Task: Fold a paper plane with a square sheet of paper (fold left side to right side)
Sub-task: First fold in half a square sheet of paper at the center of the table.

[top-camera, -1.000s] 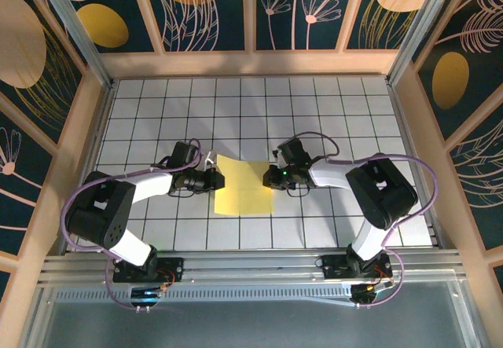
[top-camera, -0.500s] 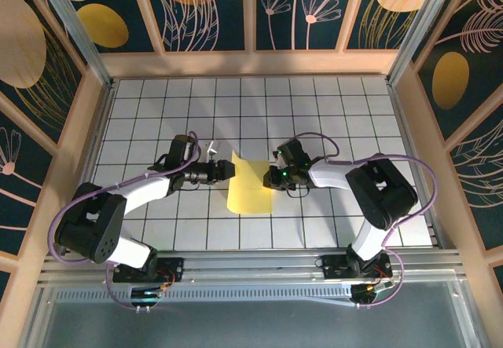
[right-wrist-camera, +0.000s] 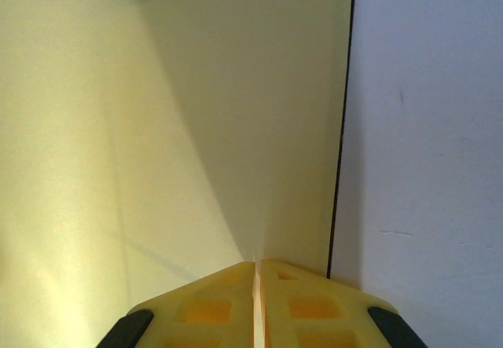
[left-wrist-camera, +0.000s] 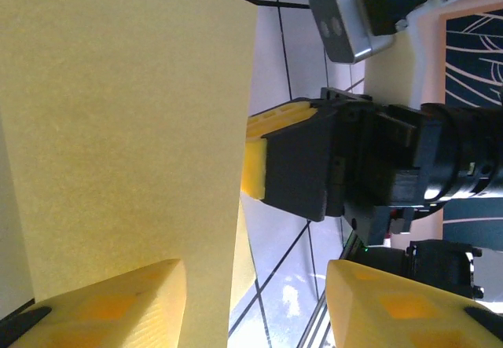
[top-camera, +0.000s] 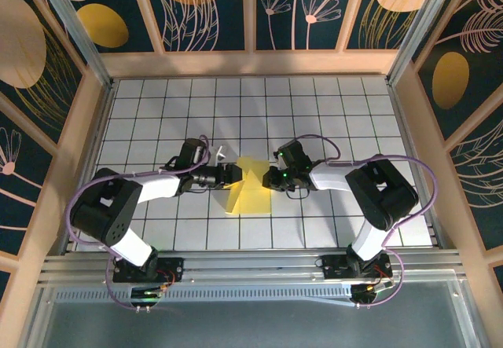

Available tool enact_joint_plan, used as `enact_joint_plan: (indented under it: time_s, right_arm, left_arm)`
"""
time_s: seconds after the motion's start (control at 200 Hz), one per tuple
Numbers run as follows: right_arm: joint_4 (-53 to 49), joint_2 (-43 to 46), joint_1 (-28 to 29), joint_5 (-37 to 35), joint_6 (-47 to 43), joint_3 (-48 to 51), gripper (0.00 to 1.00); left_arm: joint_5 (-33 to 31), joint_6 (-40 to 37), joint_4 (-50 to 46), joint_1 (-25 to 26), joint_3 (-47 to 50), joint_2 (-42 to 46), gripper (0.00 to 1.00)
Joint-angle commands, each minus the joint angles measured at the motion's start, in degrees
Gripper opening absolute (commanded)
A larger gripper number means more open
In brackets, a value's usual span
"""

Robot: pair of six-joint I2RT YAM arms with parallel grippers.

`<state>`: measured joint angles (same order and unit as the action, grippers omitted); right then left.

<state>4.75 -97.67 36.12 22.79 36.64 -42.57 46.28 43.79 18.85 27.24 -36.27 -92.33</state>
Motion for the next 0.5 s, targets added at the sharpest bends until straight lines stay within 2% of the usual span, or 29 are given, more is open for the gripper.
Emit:
enact_joint_plan:
  time_s: [0.0,0.37,0.43,0.495]
  right_arm:
    - [-0.36,1.2,0.8,0.93,1.04,1.52,0.12]
    - [2.64,2.37,0.79,2.53,2.21,2.02,0.13]
    - [2.39,3.31,0.58,2.61,2.05,1.97,0.14]
    - [1.55,4.99,0.02,1.8,1.7,2.2,0.2]
  left_arm:
    - [0.73,0.62,2.86,0.65,-2.24,-1.97,0.48]
    - [-0.75,1.46,3.67,2.26,-5.19,-6.72,0.39]
    - [-0.82,1.32,3.52,2.41,-5.65,-7.46,0.38]
    - [-0.93,1.29,3.17,2.59,-6.0,-7.8,0.37]
